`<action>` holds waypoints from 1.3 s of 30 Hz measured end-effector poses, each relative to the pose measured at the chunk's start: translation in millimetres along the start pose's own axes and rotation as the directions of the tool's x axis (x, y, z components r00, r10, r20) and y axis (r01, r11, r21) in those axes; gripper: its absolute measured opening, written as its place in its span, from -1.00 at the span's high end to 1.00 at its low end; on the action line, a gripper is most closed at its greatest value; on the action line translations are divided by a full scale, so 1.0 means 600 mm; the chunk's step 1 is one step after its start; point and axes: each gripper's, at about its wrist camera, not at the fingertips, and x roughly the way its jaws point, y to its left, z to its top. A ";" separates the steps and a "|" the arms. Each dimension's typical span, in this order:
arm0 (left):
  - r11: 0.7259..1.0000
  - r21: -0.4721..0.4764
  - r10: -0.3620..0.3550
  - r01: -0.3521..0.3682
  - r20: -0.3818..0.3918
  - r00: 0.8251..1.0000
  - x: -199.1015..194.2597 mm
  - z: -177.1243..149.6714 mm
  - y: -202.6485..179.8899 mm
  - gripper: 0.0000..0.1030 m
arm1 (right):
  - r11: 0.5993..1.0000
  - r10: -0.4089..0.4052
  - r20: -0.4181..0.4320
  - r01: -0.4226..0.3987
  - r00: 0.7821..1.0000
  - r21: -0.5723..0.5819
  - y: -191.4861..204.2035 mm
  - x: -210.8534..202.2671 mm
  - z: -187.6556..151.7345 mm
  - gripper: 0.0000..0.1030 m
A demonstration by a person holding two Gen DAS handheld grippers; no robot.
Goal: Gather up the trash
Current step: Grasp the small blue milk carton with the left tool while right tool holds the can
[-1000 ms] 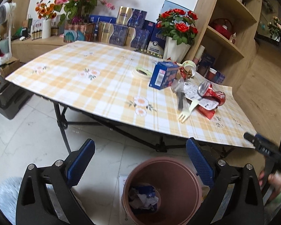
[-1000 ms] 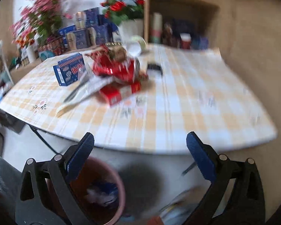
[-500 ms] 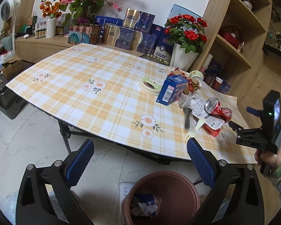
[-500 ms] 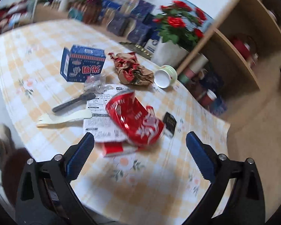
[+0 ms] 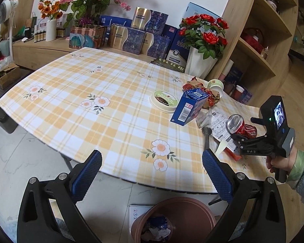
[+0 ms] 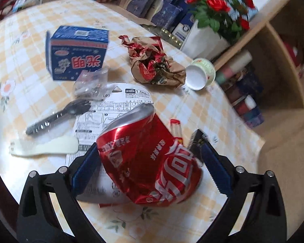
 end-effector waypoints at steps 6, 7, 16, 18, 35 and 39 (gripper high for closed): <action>0.999 0.034 -0.020 0.020 -0.028 0.999 0.039 0.020 -0.016 -0.88 | 0.977 0.160 -0.010 -0.156 0.987 0.145 -0.032 0.009 -0.005 -0.15; 0.999 0.040 -0.023 0.024 -0.032 0.999 0.044 0.022 -0.019 -0.88 | 0.974 0.158 -0.005 -0.155 0.987 0.168 -0.038 0.006 -0.008 0.01; 0.986 0.145 -0.073 0.082 -0.065 0.995 0.111 0.058 -0.074 -0.88 | 0.902 0.162 0.164 -0.214 0.973 0.376 -0.128 -0.060 -0.037 0.19; 0.979 0.184 -0.077 0.089 -0.069 0.995 0.130 0.069 -0.090 -0.88 | 0.876 0.154 0.195 -0.225 0.969 0.427 -0.147 -0.072 -0.046 0.20; 0.870 0.486 -0.031 0.081 -0.111 0.993 0.314 0.167 -0.174 -0.71 | 0.777 0.124 0.310 -0.287 0.943 0.560 -0.173 -0.129 -0.110 0.20; 0.868 0.478 -0.050 0.131 -0.178 0.983 0.338 0.160 -0.169 0.01 | 0.763 0.131 0.295 -0.286 0.946 0.579 -0.171 -0.125 -0.121 0.20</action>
